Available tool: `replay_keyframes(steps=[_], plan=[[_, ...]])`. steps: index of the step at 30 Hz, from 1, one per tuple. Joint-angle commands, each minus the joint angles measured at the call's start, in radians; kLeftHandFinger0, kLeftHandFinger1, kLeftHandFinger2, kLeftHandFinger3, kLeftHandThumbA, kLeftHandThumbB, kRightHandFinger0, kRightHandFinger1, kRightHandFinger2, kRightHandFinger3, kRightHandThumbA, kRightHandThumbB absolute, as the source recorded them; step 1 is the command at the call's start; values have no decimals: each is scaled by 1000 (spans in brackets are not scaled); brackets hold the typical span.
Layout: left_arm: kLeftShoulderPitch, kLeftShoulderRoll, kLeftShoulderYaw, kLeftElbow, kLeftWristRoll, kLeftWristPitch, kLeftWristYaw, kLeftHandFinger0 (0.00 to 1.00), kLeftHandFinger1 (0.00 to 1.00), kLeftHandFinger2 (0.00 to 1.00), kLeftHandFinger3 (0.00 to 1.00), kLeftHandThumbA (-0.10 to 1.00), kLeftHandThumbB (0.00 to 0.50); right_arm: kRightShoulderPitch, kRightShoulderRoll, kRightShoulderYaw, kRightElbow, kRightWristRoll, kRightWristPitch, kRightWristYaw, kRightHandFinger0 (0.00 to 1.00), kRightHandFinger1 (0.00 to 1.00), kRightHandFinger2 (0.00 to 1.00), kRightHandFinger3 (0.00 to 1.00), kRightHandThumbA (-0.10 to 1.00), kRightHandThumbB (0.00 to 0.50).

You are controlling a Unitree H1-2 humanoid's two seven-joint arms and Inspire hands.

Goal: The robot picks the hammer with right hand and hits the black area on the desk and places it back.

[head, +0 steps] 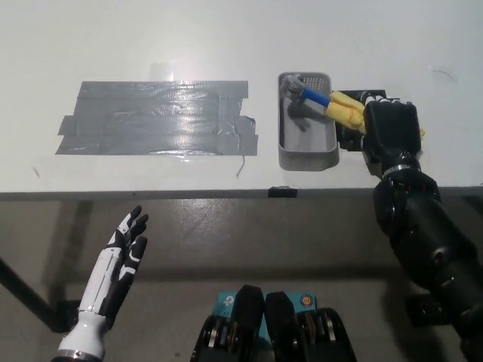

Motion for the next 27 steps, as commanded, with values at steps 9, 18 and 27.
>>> replay_keyframes(steps=[9, 18, 27], plan=[[-40, 22, 1, -31, -14, -33, -33, 937, 1000, 1000, 1000, 920, 24, -122, 30, -279, -231, 439, -240, 92, 0, 321, 707, 755, -100, 94], [-45, 19, -2, -26, -16, -35, -40, 904, 1000, 1000, 1000, 881, 8, -206, 27, -503, -352, 820, -1, 482, 62, 537, 906, 889, -100, 140], [-59, 26, 0, -29, -15, -26, -49, 880, 1000, 1000, 1000, 883, 1, -279, -117, -467, -366, 796, 115, 704, 173, 651, 880, 873, -100, 158]])
